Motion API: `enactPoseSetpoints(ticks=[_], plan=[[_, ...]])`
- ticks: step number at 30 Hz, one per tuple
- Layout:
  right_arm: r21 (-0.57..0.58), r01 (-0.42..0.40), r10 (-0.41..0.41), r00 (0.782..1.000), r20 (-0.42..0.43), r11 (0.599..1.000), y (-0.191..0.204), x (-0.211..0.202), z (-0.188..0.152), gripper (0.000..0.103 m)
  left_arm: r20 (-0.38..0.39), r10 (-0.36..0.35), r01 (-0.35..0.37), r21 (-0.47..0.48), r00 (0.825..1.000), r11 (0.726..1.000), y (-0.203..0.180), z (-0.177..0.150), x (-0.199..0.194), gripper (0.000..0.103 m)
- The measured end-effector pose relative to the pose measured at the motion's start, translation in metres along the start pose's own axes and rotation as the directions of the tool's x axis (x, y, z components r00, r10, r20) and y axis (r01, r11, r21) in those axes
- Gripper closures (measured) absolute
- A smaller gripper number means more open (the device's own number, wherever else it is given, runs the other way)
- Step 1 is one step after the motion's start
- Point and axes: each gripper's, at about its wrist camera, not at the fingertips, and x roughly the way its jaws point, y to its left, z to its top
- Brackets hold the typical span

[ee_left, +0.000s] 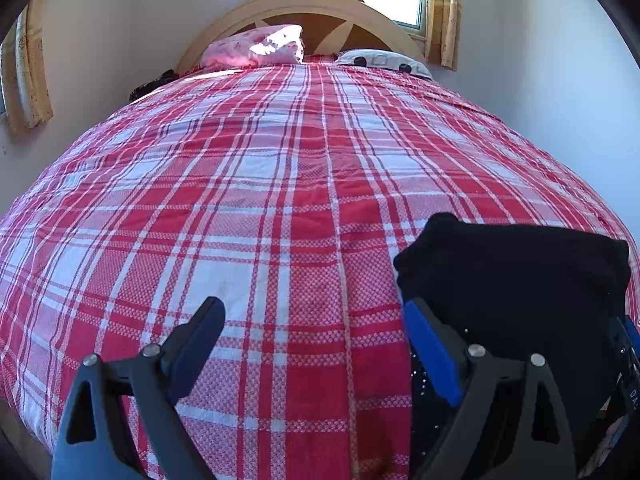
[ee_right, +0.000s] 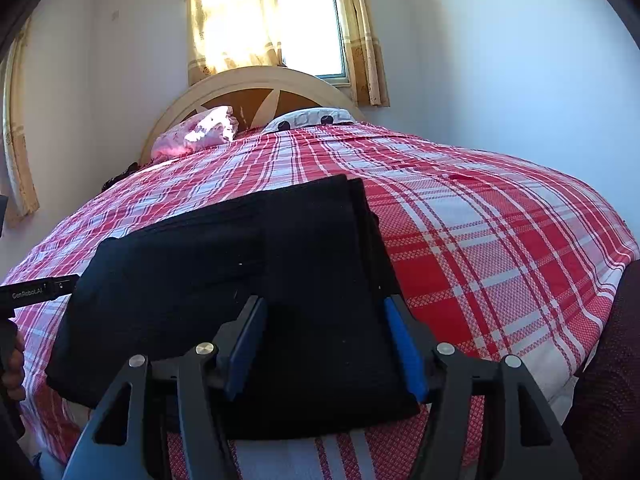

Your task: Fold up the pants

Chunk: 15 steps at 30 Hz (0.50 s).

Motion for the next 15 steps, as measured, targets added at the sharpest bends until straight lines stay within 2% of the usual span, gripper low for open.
enactPoseSetpoints(ticks=[3,8,12,15], plan=[[-0.011,0.006,-0.006,1.0,-0.007,1.0,0.002,-0.001,-0.002,0.037,0.0,-0.01,0.01,-0.005,1.0,1.0,-0.001,-0.003,-0.003,0.009],[-0.025,0.016,-0.016,1.0,-0.007,1.0,0.005,-0.001,-0.004,0.035,0.048,-0.046,0.045,0.033,0.998,0.998,-0.008,-0.005,-0.017,0.01],[-0.021,0.01,-0.01,1.0,-0.006,1.0,0.005,-0.001,-0.004,0.034,0.098,-0.11,0.104,0.065,0.989,0.992,-0.019,-0.003,-0.031,0.01],[-0.023,0.01,-0.011,1.0,-0.003,1.0,0.006,-0.001,-0.005,0.034,0.105,-0.164,0.151,0.114,0.981,0.982,-0.036,-0.005,-0.033,0.01]])
